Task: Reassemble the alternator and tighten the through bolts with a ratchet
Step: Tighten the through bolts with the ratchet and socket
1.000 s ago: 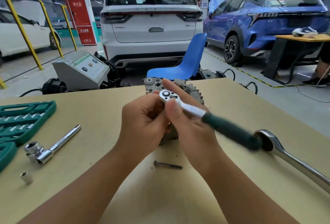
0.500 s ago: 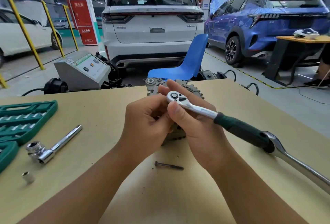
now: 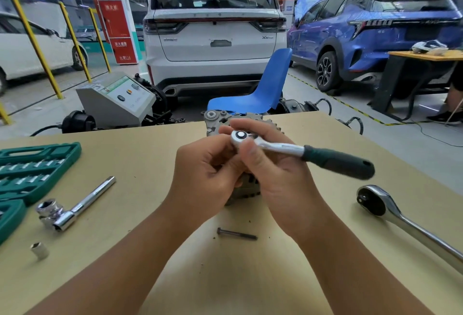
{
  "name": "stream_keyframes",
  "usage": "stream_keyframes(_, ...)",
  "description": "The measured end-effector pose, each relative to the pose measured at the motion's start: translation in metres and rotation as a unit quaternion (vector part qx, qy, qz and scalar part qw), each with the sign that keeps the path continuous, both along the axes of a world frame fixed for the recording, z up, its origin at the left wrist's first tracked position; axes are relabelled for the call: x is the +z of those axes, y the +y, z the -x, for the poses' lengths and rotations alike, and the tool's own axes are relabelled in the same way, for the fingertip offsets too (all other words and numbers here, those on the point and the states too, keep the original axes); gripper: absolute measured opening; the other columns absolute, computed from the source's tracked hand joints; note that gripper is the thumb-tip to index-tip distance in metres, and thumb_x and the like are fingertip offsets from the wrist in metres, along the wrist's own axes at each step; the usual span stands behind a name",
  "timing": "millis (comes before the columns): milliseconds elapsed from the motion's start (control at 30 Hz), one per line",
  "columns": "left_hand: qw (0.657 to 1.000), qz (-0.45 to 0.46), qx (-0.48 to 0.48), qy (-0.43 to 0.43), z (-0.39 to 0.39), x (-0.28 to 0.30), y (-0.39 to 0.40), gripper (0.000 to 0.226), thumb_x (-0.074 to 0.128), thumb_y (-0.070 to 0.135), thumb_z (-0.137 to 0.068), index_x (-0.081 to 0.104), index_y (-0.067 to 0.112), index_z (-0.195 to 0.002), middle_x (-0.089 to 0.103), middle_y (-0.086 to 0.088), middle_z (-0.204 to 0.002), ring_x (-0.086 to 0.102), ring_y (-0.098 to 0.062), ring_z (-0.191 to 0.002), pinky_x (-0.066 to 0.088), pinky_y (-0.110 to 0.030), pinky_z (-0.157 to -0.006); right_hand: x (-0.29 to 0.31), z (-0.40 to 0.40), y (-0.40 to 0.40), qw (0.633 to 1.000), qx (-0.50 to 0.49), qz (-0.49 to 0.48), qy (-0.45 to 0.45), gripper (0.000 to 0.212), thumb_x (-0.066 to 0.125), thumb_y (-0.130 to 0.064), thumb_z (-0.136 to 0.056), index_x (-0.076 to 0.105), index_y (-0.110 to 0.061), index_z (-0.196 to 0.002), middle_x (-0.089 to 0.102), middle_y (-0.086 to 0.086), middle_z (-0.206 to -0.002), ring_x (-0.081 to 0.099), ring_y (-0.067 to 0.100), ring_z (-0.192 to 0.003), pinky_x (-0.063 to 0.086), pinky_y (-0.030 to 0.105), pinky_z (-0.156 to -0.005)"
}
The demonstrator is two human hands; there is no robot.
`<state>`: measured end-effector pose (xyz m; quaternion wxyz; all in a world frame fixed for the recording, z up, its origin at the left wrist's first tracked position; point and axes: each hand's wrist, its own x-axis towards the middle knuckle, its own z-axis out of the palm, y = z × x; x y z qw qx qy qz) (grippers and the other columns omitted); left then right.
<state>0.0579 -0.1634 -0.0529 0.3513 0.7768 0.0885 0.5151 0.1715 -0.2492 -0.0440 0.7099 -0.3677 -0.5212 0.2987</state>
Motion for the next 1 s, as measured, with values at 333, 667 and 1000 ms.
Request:
stream_keyframes(333, 0.998, -0.047, 0.039, -0.014, 0.0, 0.001, -0.004, 0.017, 0.077, -0.002, -0.088, 0.078, 0.004, -0.104, 0.078, 0.005, -0.091, 0.074, -0.013, -0.081, 0.057, -0.019, -0.072, -0.001, 0.006, 0.001, 0.997, -0.061, -0.019, -0.033, 0.037, 0.072, -0.006, -0.091, 0.069, -0.016, -0.126, 0.074, -0.008, -0.117, 0.07, 0.009, -0.112, 0.058, 0.021, -0.086)
stream_keyframes(667, 1.0, 0.001, -0.009, -0.008, -0.003, 0.001, -0.001, 0.006, 0.071, -0.002, -0.093, 0.075, 0.0, -0.097, 0.074, -0.003, -0.08, 0.069, -0.023, -0.067, 0.058, -0.036, -0.059, -0.002, 0.001, 0.001, 1.0, -0.004, 0.005, 0.03, 0.038, 0.075, -0.02, -0.091, 0.069, -0.022, -0.128, 0.074, -0.002, -0.122, 0.071, 0.018, -0.113, 0.06, 0.026, -0.081)
stream_keyframes(1000, 1.0, -0.005, 0.001, -0.007, -0.003, 0.004, -0.004, 0.004, 0.071, 0.013, -0.094, 0.071, 0.016, -0.093, 0.068, 0.01, -0.072, 0.066, -0.017, -0.059, 0.057, -0.031, -0.052, -0.004, -0.003, 0.007, 0.996, 0.037, 0.006, 0.08, 0.032, 0.077, -0.028, -0.085, 0.068, -0.031, -0.116, 0.072, 0.004, -0.126, 0.071, 0.023, -0.113, 0.06, 0.027, -0.077)
